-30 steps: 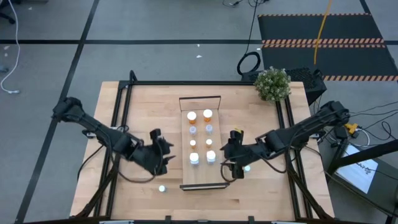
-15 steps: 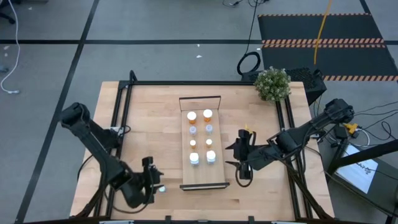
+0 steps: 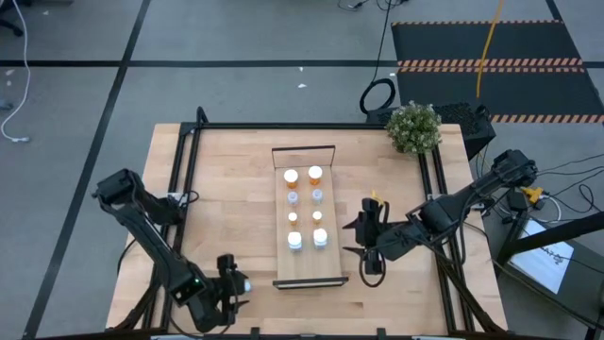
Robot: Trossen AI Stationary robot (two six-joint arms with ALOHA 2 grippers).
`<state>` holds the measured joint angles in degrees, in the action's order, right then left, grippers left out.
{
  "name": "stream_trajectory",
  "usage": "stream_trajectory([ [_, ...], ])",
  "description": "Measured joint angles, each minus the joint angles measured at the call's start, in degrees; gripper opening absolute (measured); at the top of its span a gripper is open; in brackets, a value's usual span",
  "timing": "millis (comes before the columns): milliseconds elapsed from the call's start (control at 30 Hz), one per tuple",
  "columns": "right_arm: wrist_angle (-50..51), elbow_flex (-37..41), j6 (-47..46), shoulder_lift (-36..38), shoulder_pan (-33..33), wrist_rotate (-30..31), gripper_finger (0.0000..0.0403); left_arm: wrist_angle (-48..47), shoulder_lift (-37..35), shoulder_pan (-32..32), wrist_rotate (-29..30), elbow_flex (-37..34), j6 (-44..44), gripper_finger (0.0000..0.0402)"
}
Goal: Pick and place medicine bottles onto shelf by color
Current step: Put the left blue medicine bottle on the shelf
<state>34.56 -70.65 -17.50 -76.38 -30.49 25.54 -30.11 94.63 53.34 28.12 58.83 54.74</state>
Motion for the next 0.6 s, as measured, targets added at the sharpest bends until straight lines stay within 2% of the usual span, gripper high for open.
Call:
stream_trajectory([
  [133, -0.01, 0.0, 0.21, 0.0, -0.4, -0.02, 0.0235, -0.11, 1.89, -0.31, -0.08, 0.0, -1.02, 0.03],
  [467, -0.04, 0.0, -0.35, 0.0, -1.09, -0.02, 0.0235, -2.64, 2.3, -0.98, -1.04, 0.0, -0.43, 0.0211],
  [600, -0.09, 0.0, -0.87, -0.01, -2.08, 0.04, 0.0235, -3.08, 2.28, -0.76, -1.13, 0.02, -0.44, 0.0188],
])
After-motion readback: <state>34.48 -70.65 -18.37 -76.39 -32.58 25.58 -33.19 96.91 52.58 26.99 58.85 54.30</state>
